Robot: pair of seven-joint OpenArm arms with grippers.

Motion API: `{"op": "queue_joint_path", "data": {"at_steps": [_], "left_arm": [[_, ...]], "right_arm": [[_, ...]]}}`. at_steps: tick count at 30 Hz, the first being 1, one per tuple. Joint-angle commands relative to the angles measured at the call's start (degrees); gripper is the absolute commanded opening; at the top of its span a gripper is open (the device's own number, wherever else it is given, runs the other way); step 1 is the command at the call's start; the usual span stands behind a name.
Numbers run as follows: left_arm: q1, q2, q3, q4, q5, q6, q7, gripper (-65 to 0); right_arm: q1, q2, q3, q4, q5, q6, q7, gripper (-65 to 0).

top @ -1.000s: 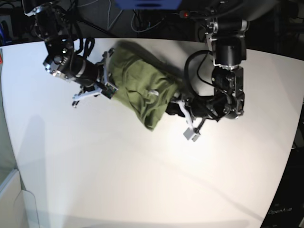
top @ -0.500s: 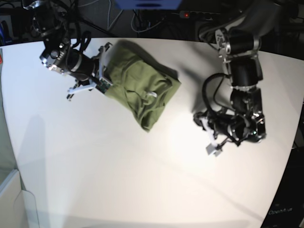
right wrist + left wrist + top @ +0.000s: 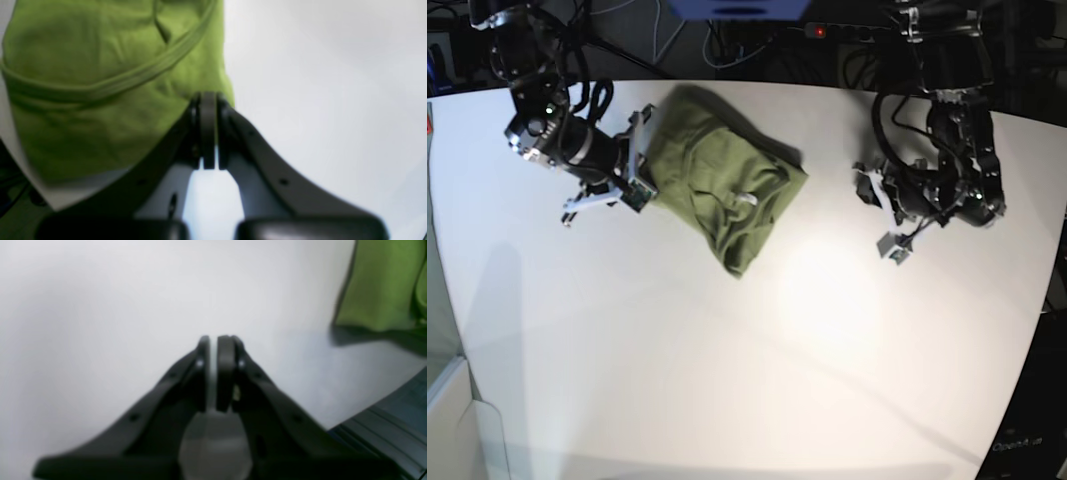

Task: Fold the T-shirt properly
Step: 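Grip opposite sides of the bundle with both grippers and square it, then press and smooth the bundle's side with the right gripper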

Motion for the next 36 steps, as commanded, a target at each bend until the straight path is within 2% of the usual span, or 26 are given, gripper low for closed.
{"op": "queue_joint_path", "data": {"at_steps": [1,8,16,18,23,28,32,36], "left_arm": [[0.9,0.2,2.1,0.1,0.4,0.0,2.3,-60.8],[3.2,-0.4,11.1,-0.3,-9.6,0.0,2.3,-60.8],[2.0,0.0,11.1,-0.4,-8.1,0.0,2.3,-60.8],[0.6,0.2,11.1,-1.0,-7.4,0.0,2.3,-60.8],[-4.0,2.1,10.6,-10.0,-7.3,0.0,2.3,-60.8],[-10.0,4.6,10.6,-22.8,-7.3,0.0,-4.5,-60.8],[-15.9,7.0,10.6,-30.8,-7.4,0.0,-10.1,-60.8],[-20.7,8.5,10.5,-35.3,-7.6,0.0,-12.5,-60.8]], "right_arm": [[0.7,0.5,0.4,-0.3,0.3,-0.3,0.9,-65.0],[2.2,0.5,0.5,-7.1,0.5,-0.3,4.2,-65.0],[1.5,0.1,0.3,-7.6,0.6,-0.3,5.2,-65.0],[0.7,-0.9,0.4,-7.6,0.6,-0.3,5.2,-65.0],[-1.0,-1.6,0.2,-7.6,0.5,-0.3,5.2,-65.0],[-3.1,-2.7,0.1,-7.5,0.5,-0.3,5.3,-65.0],[-4.3,-5.1,0.0,-7.4,0.4,-0.3,5.3,-65.0],[-5.8,-5.4,0.0,-6.4,0.3,-0.3,5.3,-65.0]]}}
